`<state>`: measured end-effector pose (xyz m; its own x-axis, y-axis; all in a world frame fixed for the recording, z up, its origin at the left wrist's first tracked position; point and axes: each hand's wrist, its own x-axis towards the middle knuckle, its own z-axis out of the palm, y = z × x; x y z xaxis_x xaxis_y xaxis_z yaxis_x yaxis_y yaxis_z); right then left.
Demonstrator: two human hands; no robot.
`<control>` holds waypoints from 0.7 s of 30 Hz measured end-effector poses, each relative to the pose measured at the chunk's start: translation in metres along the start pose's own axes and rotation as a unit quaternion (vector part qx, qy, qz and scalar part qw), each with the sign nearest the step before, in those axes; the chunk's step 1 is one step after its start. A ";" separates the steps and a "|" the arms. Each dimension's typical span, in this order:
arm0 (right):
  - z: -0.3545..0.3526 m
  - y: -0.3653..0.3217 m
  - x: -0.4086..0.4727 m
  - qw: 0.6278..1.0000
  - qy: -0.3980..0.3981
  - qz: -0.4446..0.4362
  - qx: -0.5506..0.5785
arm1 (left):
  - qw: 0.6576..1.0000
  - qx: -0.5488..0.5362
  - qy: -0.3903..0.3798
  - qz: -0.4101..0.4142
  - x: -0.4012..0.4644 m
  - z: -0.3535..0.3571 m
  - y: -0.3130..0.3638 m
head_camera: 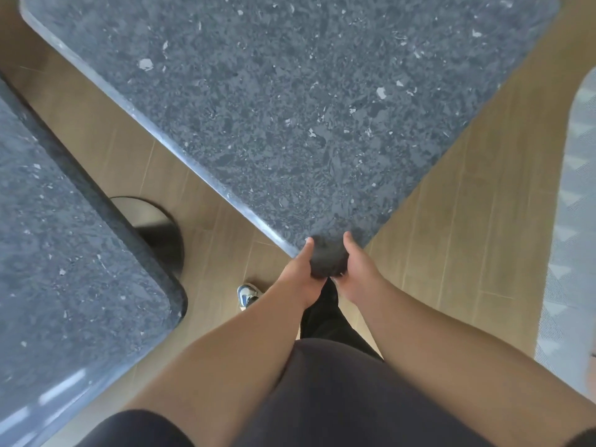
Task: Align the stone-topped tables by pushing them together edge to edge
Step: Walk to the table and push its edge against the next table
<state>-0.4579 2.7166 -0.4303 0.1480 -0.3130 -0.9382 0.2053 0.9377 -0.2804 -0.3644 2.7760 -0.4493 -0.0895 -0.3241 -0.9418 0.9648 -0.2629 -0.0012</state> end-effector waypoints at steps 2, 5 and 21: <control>0.002 -0.001 0.004 1.000 0.013 0.001 -0.010 | 0.999 0.025 0.018 0.013 0.009 -0.003 -0.001; 0.006 0.003 0.006 0.998 0.051 -0.019 -0.039 | 0.999 0.045 0.009 0.025 0.011 -0.009 0.003; -0.001 0.002 0.011 0.991 0.063 -0.031 -0.116 | 0.995 0.102 -0.012 -0.007 0.011 -0.011 0.015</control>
<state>-0.4564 2.7156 -0.4410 0.0172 -0.3638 -0.9313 -0.0194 0.9312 -0.3640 -0.3481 2.7787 -0.4635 -0.1102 -0.3397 -0.9341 0.8933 -0.4458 0.0568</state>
